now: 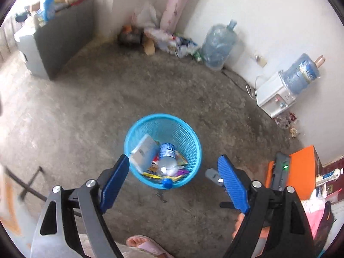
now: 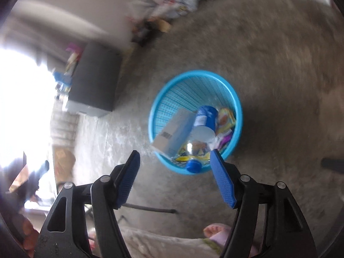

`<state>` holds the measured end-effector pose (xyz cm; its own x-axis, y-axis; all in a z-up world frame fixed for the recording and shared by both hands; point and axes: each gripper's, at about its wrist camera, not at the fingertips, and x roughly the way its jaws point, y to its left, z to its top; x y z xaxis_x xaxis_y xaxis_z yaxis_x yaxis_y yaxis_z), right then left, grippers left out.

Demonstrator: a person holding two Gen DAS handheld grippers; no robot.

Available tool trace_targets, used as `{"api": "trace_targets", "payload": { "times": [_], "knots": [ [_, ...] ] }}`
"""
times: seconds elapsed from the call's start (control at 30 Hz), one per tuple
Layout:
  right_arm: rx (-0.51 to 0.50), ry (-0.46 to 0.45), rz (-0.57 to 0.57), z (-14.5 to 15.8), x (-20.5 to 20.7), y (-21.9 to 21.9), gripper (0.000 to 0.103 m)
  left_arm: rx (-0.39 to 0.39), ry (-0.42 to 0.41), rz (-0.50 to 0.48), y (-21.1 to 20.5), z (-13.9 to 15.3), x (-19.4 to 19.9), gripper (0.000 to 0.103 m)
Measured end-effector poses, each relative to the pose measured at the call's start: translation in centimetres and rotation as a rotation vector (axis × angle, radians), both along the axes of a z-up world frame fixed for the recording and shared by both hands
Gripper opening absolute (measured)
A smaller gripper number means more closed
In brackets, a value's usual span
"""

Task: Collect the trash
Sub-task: 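Move both open tools back to the plastic bag and glove on the table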

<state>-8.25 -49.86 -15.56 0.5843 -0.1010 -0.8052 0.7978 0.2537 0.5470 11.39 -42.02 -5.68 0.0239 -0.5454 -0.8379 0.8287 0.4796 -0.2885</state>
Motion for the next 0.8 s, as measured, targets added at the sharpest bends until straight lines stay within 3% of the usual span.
{"api": "trace_targets", "payload": {
  "times": [0.3,0.47,0.6,0.8],
  "knots": [
    [-0.196,-0.056,0.280,7.1,4.2,5.6,0.070,-0.120,-0.189,0.254,15.7,5.7,0.4,0.082],
    [-0.262,-0.122,0.462,9.5,7.4,9.8,0.070,-0.141,-0.232,0.407,23.8,6.6,-0.2,0.082],
    [-0.290,-0.111,0.583,10.6,10.4,12.7,0.070,-0.157,-0.283,0.517,30.0,6.9,-0.4,0.082],
    [-0.321,-0.138,0.684,12.5,13.1,16.3,0.070,-0.193,-0.347,0.669,38.2,7.7,0.7,0.082]
  ]
}}
